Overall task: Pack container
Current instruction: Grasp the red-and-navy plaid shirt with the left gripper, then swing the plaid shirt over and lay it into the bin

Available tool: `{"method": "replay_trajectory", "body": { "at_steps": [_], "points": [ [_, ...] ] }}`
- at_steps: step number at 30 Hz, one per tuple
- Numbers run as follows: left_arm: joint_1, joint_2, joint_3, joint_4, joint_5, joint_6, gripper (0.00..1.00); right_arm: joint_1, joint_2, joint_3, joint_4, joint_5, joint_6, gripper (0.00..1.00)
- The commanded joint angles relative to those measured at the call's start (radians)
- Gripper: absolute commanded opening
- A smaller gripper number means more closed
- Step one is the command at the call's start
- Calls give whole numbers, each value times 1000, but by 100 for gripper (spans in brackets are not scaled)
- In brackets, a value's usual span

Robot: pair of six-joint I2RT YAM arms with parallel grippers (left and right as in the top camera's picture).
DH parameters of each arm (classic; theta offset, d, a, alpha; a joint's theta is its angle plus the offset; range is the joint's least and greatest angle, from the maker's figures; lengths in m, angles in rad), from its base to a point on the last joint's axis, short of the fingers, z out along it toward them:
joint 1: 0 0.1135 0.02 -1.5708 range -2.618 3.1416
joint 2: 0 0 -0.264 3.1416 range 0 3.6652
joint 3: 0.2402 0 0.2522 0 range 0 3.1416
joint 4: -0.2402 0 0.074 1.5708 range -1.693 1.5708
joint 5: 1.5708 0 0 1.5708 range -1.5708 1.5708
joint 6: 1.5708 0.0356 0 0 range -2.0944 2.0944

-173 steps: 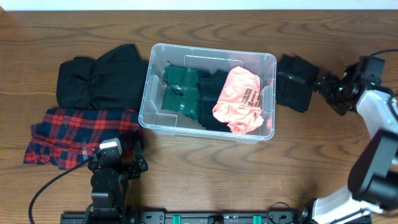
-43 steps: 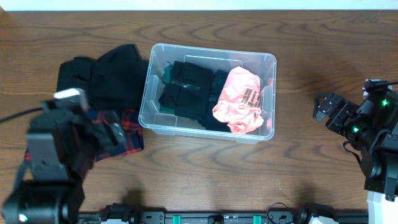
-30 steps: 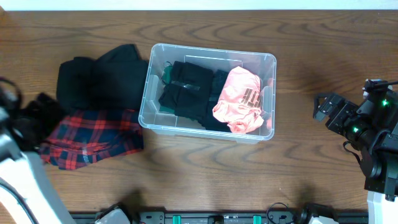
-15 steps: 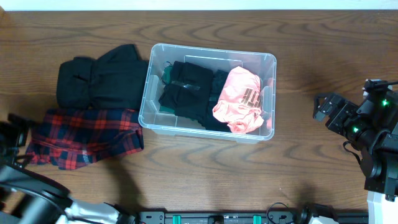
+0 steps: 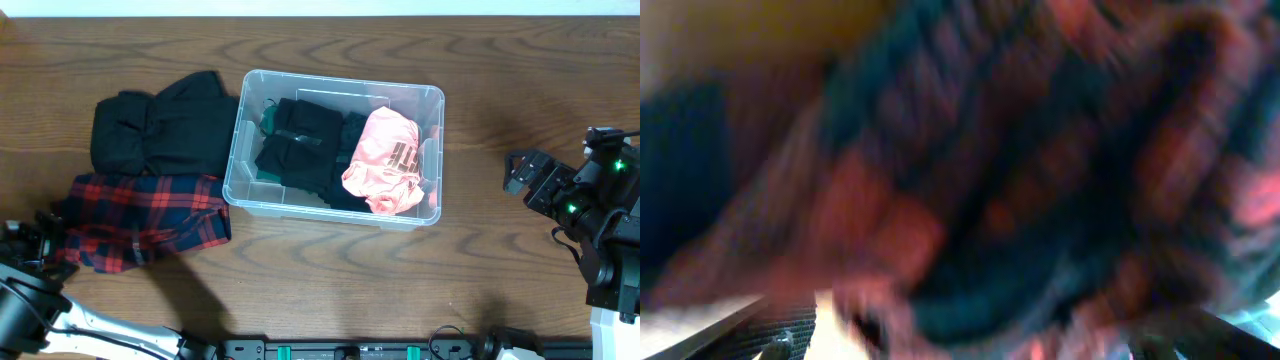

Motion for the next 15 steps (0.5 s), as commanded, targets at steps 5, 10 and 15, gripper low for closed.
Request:
{"method": "replay_trajectory", "body": {
  "at_steps": [5, 10, 15],
  "points": [
    [-49, 53, 2, 33, 71, 23, 97, -9, 0, 2, 1, 10, -11, 99],
    [-113, 53, 2, 45, 94, 20, 65, -9, 0, 2, 1, 10, -11, 99],
    [-148, 39, 3, -7, 97, -2, 19, -9, 0, 2, 1, 10, -11, 99]
  ]
}}
